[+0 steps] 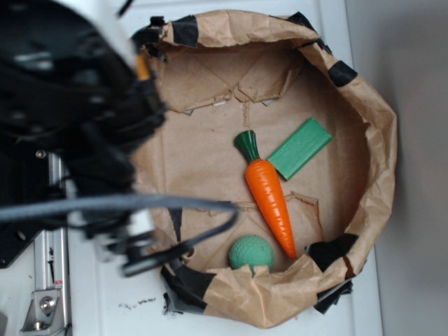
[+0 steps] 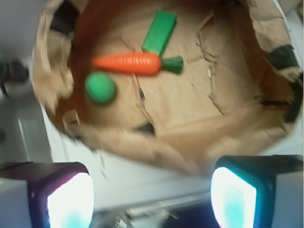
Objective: Grab the green ball.
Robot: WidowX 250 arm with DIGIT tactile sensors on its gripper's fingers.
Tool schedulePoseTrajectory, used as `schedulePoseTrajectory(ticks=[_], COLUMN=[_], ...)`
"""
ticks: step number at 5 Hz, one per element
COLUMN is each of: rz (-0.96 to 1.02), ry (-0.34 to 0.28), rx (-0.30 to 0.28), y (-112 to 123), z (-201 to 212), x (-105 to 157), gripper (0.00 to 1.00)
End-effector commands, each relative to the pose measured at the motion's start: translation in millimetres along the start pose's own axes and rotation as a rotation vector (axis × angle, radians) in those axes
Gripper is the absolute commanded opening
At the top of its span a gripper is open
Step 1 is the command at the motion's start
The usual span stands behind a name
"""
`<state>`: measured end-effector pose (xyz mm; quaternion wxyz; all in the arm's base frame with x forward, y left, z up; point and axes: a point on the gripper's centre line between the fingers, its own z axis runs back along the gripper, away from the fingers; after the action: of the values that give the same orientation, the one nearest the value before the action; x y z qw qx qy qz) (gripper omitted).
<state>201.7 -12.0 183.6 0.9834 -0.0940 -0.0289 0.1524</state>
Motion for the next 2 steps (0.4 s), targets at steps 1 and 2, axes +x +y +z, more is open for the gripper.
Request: schedulePoseTrajectory(ticks=[1, 2], rz=[0.352, 0.416], ry=[0.079, 0.179], rx=[-0.063, -0.075], y=[-13, -28], z=[-69, -96], x=[45, 38], gripper=[1.0, 1.0])
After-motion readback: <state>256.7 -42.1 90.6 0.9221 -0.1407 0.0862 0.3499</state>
